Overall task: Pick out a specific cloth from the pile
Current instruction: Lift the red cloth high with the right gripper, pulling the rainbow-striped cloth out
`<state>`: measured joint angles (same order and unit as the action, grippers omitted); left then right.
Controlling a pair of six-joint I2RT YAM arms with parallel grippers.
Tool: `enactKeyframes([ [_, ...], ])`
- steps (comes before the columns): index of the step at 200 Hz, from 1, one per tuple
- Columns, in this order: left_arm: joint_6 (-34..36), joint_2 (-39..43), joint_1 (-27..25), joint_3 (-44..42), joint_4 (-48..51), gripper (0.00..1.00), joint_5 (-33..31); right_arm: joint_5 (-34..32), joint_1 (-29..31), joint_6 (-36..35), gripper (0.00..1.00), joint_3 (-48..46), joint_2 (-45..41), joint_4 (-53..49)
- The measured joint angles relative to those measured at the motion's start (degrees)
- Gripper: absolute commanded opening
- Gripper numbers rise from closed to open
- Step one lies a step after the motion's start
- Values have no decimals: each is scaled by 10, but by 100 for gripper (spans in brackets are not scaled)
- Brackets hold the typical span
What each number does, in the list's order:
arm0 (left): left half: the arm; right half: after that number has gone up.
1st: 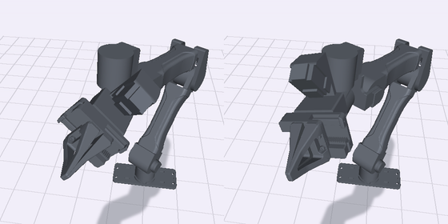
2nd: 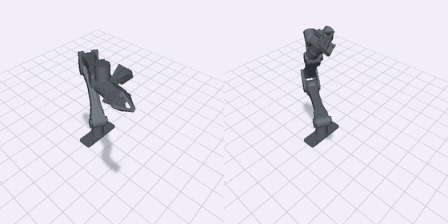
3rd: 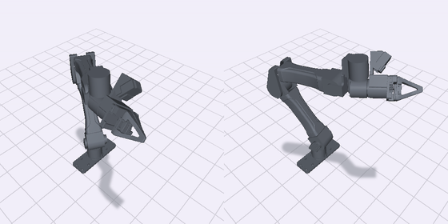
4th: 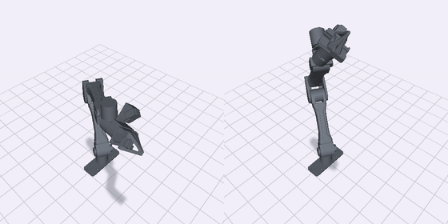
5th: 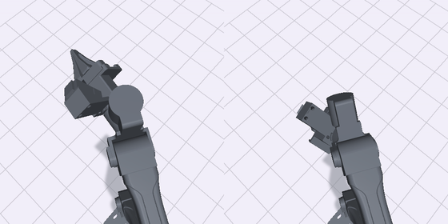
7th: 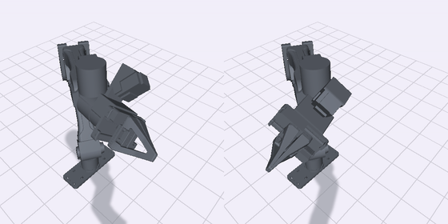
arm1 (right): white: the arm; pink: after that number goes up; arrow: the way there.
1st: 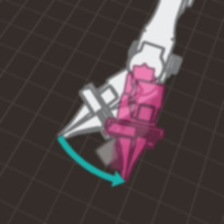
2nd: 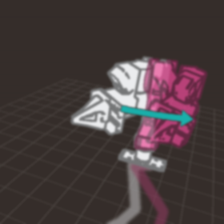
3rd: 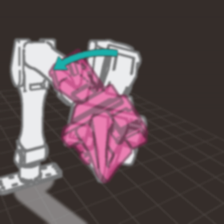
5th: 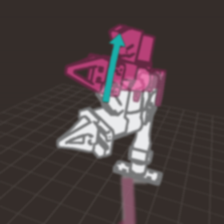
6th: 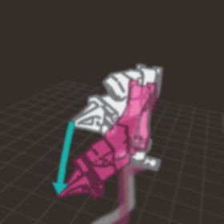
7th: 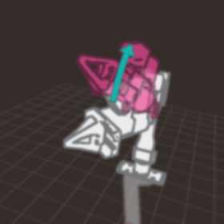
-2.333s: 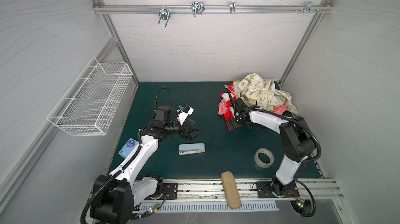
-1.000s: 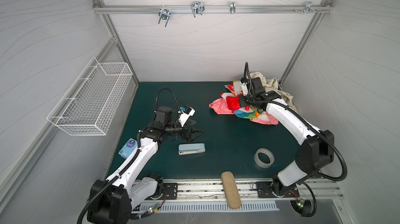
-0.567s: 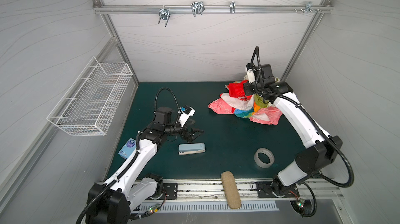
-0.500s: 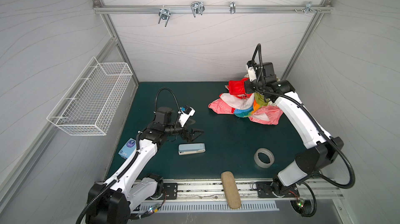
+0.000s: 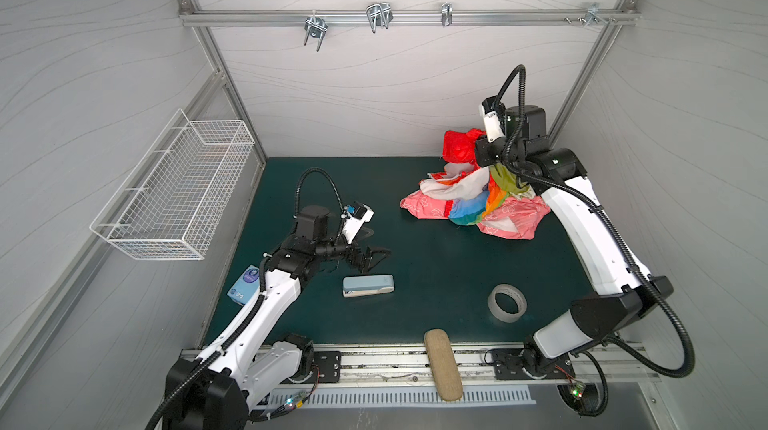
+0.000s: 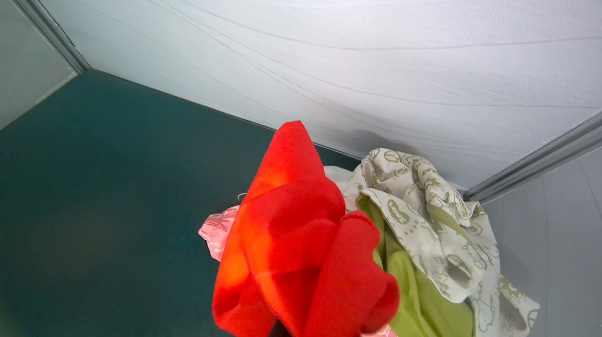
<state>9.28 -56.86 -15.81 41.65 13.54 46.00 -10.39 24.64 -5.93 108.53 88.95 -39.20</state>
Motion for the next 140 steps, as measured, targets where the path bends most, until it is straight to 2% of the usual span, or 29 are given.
enactKeyframes([
  [39, -5, 20, -4, -1, -10, 98, -8, 19, 2, -9, 0, 54, 3, 12],
  [87, -7, 22, -9, -1, -15, 98, -12, 48, 2, -31, 0, 193, 64, 16],
  [140, -9, 39, -9, -5, -21, 98, -16, 89, 3, -28, 0, 251, 103, 19],
])
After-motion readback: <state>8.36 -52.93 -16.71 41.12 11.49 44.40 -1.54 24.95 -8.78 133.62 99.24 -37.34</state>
